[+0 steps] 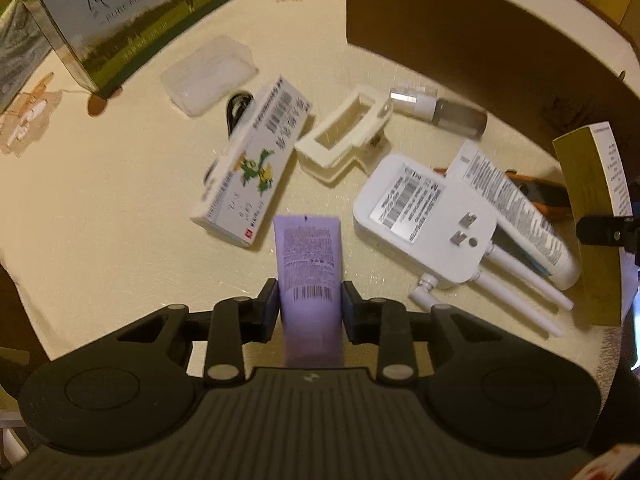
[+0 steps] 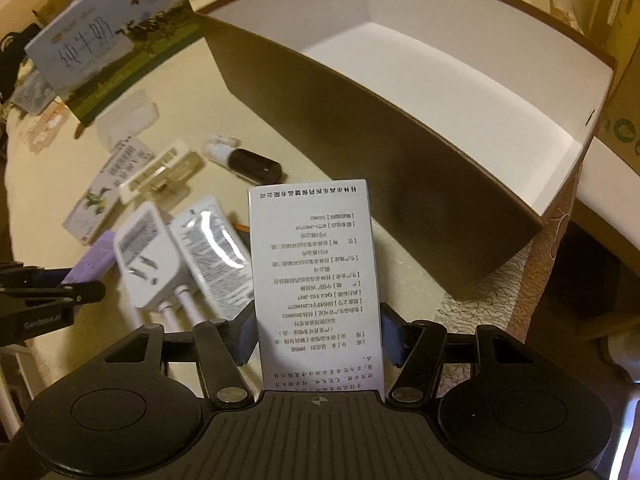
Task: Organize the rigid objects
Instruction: 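Close the left tool on the purple tube while the right tool grips the leaflet box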
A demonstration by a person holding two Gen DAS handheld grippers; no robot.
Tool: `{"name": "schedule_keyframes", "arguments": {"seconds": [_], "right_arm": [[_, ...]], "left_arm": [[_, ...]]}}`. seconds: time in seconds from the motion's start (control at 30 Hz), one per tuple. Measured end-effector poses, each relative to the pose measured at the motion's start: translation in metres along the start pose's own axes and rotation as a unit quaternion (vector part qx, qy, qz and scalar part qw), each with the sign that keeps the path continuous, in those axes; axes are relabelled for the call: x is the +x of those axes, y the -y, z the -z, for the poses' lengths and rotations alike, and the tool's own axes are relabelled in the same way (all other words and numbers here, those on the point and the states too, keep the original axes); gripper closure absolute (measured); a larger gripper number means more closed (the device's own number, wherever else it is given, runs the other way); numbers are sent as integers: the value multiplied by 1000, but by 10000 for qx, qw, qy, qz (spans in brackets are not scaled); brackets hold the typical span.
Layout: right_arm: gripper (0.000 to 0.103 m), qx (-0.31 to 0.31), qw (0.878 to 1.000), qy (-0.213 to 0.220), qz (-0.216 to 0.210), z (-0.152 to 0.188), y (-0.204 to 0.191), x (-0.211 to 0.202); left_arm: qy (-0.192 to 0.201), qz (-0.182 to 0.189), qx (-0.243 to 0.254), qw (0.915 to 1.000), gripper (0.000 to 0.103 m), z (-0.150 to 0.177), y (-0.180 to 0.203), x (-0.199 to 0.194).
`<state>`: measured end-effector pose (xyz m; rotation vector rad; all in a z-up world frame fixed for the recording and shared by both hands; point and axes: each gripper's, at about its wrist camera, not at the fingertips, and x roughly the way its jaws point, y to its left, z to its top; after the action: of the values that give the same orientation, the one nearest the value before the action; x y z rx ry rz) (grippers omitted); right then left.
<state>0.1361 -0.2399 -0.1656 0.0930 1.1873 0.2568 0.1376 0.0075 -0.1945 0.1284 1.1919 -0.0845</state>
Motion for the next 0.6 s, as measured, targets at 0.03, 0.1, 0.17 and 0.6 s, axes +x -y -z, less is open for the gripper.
{"name": "schedule_keyframes", "arguments": {"seconds": [0.03,0.1,0.17,0.6], "right_arm": [[46,-6,10000,30,-23,0,-2,-4],[46,-39,10000,58,-52,-1,-5,-10],[46,-62,9999,93,-85,-2,-7,-15],[46,23,9999,113,-104,-5,0,-32]], "left_arm": [[41,-5,5,10000,76,-1,0,-4],[121,-29,13,9999,76,-3,0,-14],[182,-34,19,9998,76,-5,0,-19],[475,-60,123,9988,76,-12,8,-44]]}}
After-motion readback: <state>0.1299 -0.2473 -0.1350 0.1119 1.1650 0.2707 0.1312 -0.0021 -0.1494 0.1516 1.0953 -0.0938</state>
